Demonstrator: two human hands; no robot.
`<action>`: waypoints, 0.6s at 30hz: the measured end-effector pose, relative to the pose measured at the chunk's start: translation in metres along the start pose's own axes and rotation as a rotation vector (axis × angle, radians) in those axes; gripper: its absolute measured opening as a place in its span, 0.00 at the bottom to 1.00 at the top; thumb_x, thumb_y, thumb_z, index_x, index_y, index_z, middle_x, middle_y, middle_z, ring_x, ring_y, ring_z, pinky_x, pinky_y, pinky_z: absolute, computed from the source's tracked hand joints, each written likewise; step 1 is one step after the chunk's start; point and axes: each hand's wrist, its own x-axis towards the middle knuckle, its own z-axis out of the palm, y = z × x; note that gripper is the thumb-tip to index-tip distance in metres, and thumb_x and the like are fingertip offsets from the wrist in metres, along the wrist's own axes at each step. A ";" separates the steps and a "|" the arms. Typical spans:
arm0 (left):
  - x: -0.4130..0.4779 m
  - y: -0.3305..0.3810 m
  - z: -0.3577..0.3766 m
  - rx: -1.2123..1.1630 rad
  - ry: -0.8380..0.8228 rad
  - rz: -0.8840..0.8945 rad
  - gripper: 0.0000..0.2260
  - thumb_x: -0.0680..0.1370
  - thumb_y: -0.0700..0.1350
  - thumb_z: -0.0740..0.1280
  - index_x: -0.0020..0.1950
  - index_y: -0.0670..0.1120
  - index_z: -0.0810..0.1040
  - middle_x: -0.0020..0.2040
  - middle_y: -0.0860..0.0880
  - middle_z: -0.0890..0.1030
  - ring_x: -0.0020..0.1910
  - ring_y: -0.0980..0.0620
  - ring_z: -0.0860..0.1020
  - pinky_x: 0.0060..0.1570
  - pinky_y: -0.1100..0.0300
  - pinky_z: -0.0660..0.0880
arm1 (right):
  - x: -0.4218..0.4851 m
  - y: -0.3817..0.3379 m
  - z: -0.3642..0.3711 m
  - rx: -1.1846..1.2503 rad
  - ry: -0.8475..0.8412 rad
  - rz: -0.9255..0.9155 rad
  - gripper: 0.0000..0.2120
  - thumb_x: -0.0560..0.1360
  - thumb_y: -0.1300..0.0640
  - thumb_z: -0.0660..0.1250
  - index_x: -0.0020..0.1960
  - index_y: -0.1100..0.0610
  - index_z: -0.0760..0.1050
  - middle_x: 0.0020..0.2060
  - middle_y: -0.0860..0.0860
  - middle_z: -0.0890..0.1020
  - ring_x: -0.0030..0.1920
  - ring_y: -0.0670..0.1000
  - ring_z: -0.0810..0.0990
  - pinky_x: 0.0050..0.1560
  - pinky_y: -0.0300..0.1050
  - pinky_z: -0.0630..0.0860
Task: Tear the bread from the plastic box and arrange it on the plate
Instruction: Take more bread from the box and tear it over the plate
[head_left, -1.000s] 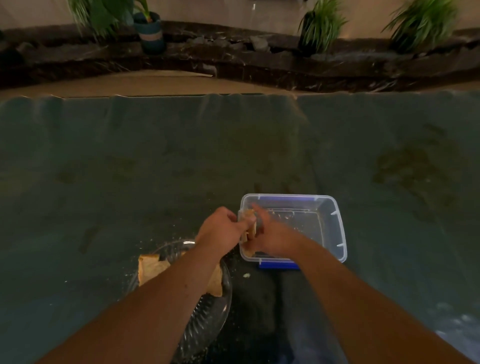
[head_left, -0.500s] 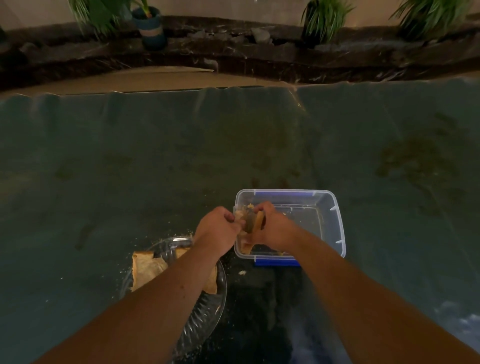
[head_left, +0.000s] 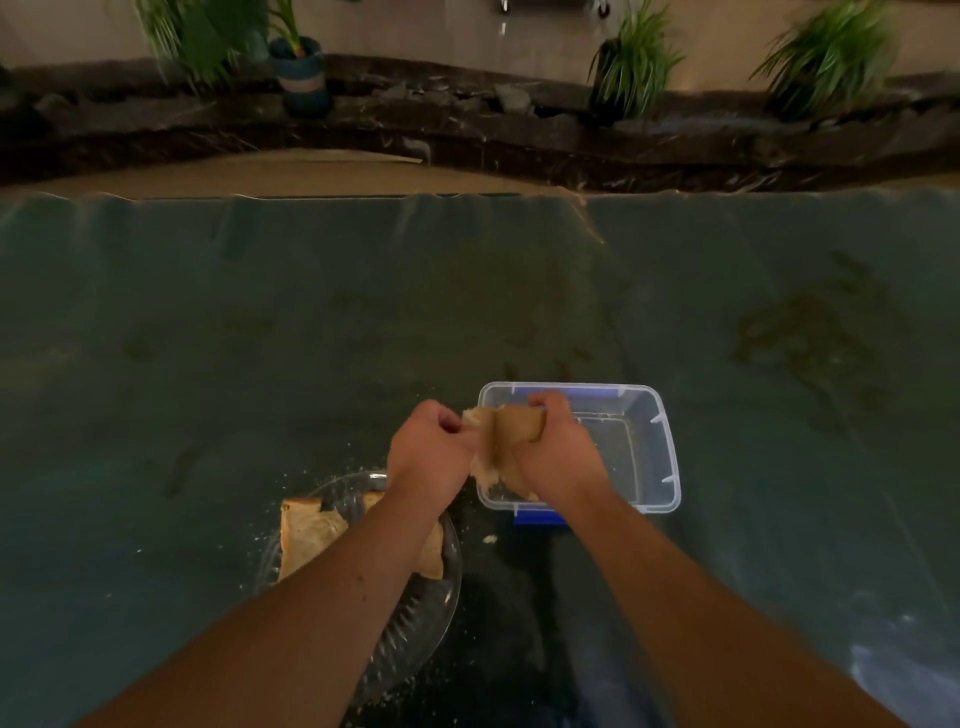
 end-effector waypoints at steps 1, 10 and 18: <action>-0.002 -0.002 -0.009 -0.068 0.002 -0.011 0.08 0.75 0.48 0.75 0.44 0.55 0.76 0.42 0.52 0.82 0.38 0.53 0.81 0.32 0.54 0.78 | -0.005 -0.006 -0.002 0.002 0.010 -0.004 0.17 0.75 0.57 0.67 0.58 0.43 0.65 0.43 0.42 0.77 0.38 0.43 0.77 0.34 0.36 0.69; -0.024 -0.068 -0.110 -0.357 0.009 -0.186 0.12 0.78 0.39 0.69 0.54 0.56 0.77 0.47 0.45 0.82 0.39 0.47 0.82 0.29 0.52 0.84 | -0.063 -0.044 0.029 0.013 -0.029 0.038 0.27 0.76 0.59 0.68 0.67 0.39 0.63 0.45 0.40 0.73 0.42 0.46 0.76 0.34 0.40 0.70; -0.046 -0.156 -0.157 -0.493 -0.256 -0.446 0.13 0.74 0.42 0.69 0.58 0.51 0.80 0.58 0.42 0.83 0.53 0.42 0.84 0.42 0.47 0.85 | -0.091 -0.017 0.107 -0.049 -0.366 0.224 0.34 0.75 0.58 0.71 0.74 0.41 0.61 0.61 0.50 0.76 0.52 0.50 0.79 0.46 0.46 0.77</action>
